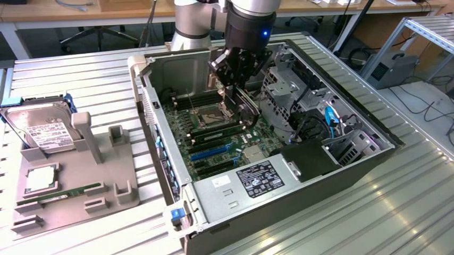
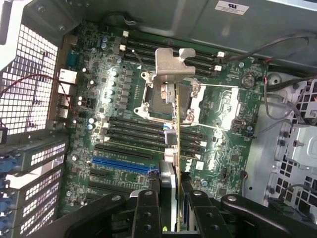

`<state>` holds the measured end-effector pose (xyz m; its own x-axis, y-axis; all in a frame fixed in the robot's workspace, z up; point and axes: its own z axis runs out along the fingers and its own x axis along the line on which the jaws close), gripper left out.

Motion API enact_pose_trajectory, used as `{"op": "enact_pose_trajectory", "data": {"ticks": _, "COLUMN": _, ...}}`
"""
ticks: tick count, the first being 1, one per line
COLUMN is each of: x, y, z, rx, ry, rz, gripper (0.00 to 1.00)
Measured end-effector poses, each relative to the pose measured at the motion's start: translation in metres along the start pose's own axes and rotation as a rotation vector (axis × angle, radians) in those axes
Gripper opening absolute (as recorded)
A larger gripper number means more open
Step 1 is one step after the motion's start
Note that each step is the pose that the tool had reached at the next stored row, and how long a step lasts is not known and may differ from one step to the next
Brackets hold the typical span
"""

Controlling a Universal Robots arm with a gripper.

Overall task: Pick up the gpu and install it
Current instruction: 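Insert the gpu into the slot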

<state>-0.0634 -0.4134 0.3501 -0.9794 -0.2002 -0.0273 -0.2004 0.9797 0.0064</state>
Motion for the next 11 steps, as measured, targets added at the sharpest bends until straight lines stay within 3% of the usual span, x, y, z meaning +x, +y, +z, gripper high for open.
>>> {"op": "enact_pose_trajectory", "data": {"ticks": 11, "x": 0.0000, "y": 0.0000, "z": 0.0000, "rx": -0.0019, "ry": 0.0004, "rz": -0.069, "gripper": 0.27}}
